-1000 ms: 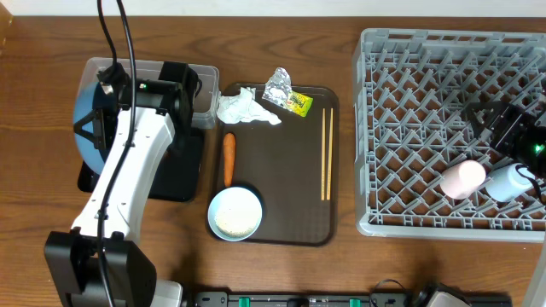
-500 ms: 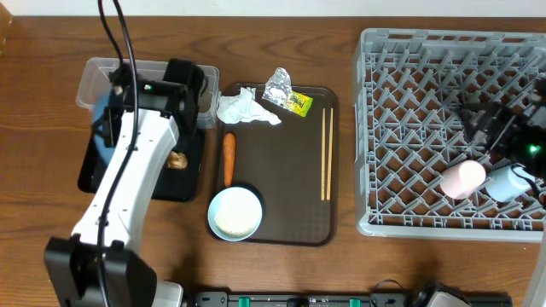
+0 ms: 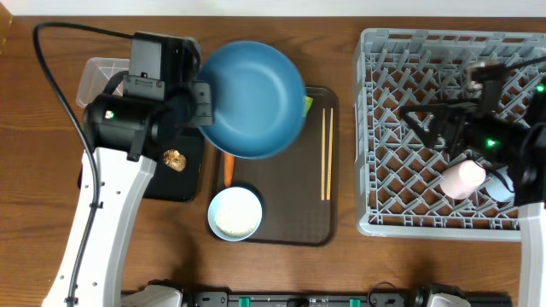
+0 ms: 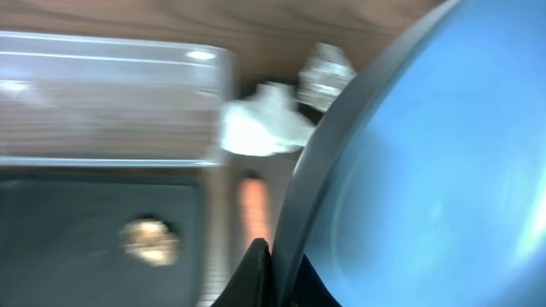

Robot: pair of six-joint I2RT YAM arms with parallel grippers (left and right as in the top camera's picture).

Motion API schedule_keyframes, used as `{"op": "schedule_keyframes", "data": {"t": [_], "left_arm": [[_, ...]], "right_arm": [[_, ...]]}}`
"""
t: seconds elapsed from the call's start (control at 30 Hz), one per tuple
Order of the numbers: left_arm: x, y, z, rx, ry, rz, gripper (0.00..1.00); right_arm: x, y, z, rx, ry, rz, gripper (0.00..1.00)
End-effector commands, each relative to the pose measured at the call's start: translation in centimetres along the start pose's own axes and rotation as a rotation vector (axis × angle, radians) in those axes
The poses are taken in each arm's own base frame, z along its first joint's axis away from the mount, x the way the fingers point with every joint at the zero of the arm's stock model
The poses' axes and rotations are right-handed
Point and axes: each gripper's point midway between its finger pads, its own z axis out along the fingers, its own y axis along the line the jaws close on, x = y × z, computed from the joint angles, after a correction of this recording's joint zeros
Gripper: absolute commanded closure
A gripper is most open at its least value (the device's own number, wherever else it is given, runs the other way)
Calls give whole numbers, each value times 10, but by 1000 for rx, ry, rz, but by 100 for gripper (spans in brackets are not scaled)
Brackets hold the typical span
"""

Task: Sort waste into correct bins and load items into the dishwasher rack
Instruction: 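Lift the blue plate upright and bring it toward the right gripper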

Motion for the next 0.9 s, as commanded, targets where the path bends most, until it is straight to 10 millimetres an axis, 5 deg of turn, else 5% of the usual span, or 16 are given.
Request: {"op": "schedule_keyframes", "data": {"t": [0.0,0.13,0.47,0.67,0.87], "left_arm": [[6,-56,-11,331,40,38,94],[8,-66,-14,390,49,45,94],[11,-78,-15,413,49,96,94],[12,-70,-8,294,35,128,94],[8,-54,-3,184,18,135,93]], "right_arm": [[-4,23,9,-73,4,-73,22],[-2,47,27,-146,28,-119,23],[12,66,77,-204,121,-103,34],[1,48,72,-104,72,-107,36],[-16,32,48,-40,-6,-88,35]]}}
